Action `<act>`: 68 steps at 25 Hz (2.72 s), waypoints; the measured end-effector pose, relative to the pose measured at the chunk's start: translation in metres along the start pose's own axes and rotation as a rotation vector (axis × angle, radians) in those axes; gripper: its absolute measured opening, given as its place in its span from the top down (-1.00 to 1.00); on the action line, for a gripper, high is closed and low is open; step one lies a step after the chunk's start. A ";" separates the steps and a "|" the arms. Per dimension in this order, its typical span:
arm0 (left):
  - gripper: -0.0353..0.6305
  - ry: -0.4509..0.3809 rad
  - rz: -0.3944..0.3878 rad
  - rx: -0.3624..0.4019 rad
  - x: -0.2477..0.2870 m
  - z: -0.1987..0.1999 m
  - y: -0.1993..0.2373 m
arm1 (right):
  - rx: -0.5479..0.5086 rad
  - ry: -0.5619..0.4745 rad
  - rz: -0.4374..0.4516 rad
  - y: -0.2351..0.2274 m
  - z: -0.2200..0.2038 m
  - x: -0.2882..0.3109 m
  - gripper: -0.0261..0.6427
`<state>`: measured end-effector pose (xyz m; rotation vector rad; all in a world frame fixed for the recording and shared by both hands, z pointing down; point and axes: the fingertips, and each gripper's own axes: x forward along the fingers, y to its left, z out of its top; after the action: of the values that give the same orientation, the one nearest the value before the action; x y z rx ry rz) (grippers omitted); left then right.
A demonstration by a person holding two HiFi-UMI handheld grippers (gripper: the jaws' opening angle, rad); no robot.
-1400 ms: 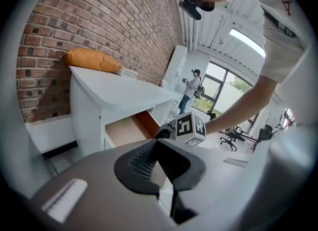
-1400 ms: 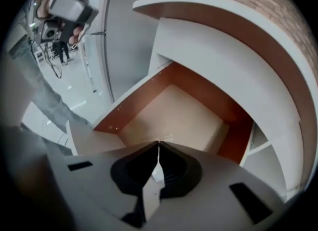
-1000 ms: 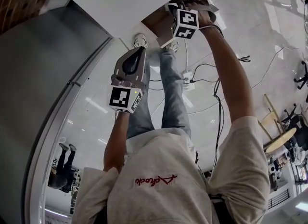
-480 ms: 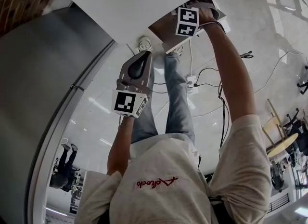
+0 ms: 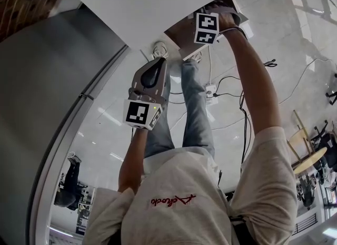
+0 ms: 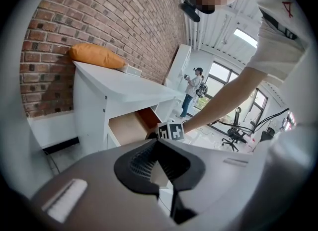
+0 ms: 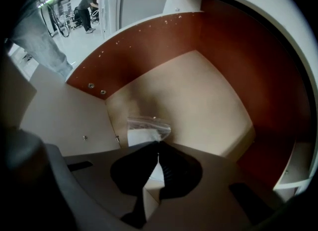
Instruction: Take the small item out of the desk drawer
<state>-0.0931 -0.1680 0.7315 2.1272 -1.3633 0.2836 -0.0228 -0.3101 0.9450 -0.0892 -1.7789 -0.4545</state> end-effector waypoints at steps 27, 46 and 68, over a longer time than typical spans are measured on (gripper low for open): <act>0.87 -0.048 -0.006 0.025 -0.009 0.026 -0.027 | 0.043 -0.208 -0.288 0.051 0.040 -0.190 0.89; 0.87 -0.125 -0.041 0.101 -0.017 0.108 -0.064 | 1.030 -0.595 -0.567 -0.002 0.024 -0.348 0.89; 0.87 -0.313 -0.074 0.239 -0.047 0.254 -0.120 | 1.240 -0.735 -0.779 -0.032 0.003 -0.487 0.89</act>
<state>-0.0416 -0.2437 0.4620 2.4969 -1.4792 0.0885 0.0919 -0.2518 0.4747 1.4997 -2.4798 0.2736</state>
